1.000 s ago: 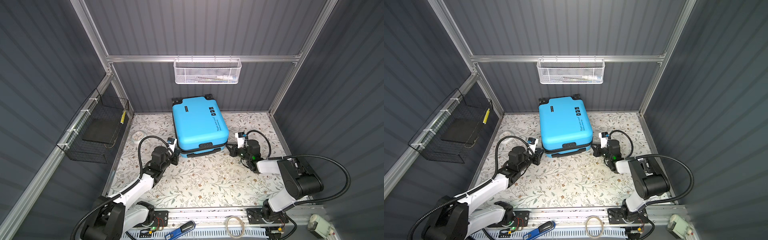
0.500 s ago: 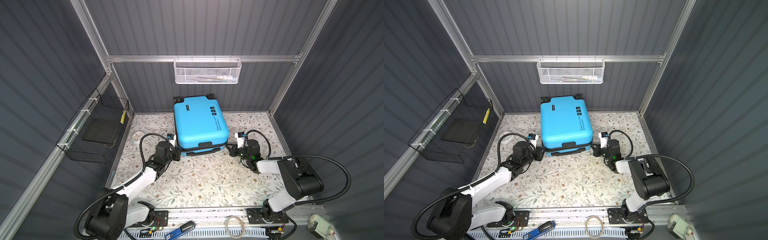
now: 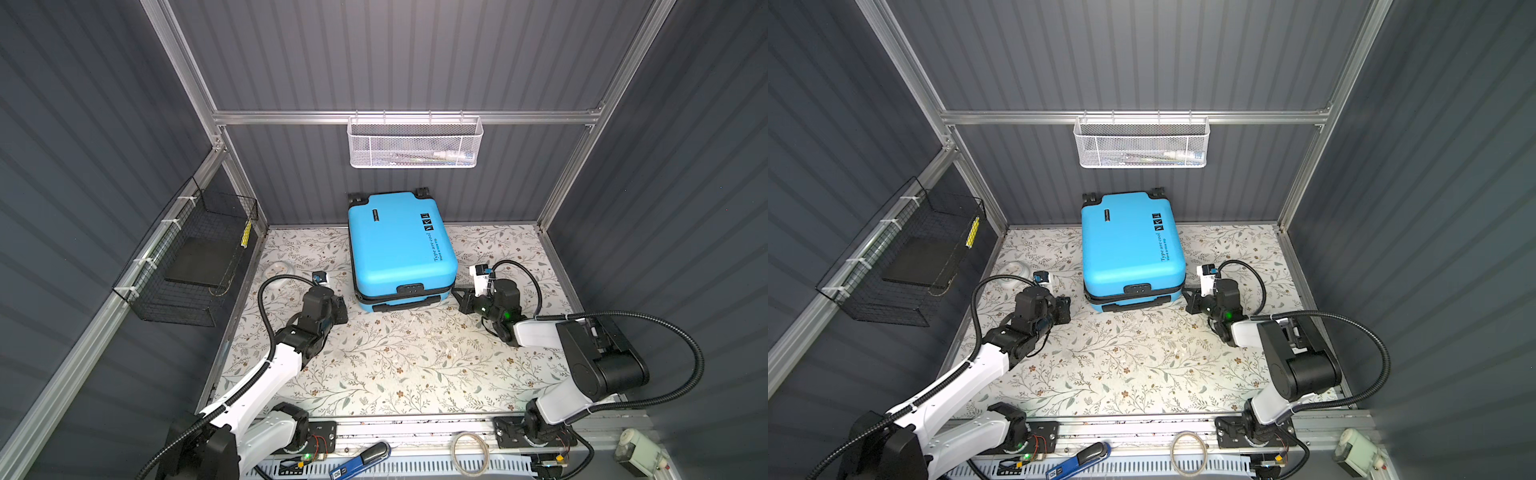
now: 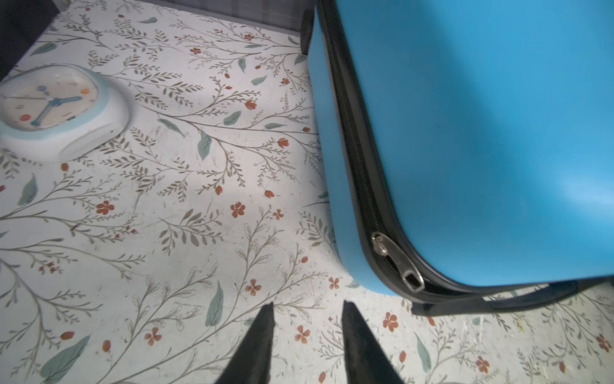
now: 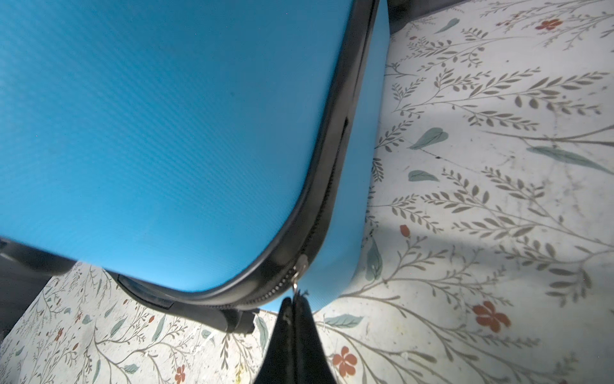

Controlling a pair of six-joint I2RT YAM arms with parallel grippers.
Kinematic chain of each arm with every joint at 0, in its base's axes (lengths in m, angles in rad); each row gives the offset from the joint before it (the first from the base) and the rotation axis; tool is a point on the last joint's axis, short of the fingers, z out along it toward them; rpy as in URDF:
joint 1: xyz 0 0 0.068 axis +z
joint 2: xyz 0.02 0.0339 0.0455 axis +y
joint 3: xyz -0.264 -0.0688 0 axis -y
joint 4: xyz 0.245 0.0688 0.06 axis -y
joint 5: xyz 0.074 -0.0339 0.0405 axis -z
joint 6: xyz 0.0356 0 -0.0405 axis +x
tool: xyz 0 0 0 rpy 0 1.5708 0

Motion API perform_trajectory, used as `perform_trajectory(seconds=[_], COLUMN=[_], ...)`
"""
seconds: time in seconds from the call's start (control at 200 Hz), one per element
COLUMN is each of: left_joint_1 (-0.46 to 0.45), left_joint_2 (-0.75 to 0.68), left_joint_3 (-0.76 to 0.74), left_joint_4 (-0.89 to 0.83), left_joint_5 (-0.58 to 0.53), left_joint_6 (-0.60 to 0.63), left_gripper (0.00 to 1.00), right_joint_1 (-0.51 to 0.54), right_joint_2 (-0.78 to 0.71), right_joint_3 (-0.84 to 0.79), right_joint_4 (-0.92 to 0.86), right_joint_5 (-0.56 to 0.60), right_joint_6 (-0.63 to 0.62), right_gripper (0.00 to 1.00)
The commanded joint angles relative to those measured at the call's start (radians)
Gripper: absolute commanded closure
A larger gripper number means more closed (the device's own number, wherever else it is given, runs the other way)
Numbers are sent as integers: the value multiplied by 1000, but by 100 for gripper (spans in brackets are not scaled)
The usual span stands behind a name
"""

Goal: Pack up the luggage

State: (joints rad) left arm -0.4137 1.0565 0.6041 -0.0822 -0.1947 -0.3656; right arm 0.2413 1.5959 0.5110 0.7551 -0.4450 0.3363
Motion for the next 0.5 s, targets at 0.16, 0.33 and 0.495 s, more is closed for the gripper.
perform_trajectory(seconds=[0.16,0.33,0.495], left_joint_1=[-110,-160,-167], left_joint_2=[45,60,112], left_joint_3=[22,9,23], left_joint_4=[40,79,117], left_joint_5=[131,87,-8], left_joint_6=[122,133,124], left_gripper=[57,55,55], right_joint_1=[12,12,12], right_joint_2=[-10,-10,-8], right_joint_3=[13,13,14], right_joint_4=[-33,-35,-36], right_joint_5=[-24,-23,-23], right_joint_6=[-14,-16,-16], right_gripper=[100,100,100])
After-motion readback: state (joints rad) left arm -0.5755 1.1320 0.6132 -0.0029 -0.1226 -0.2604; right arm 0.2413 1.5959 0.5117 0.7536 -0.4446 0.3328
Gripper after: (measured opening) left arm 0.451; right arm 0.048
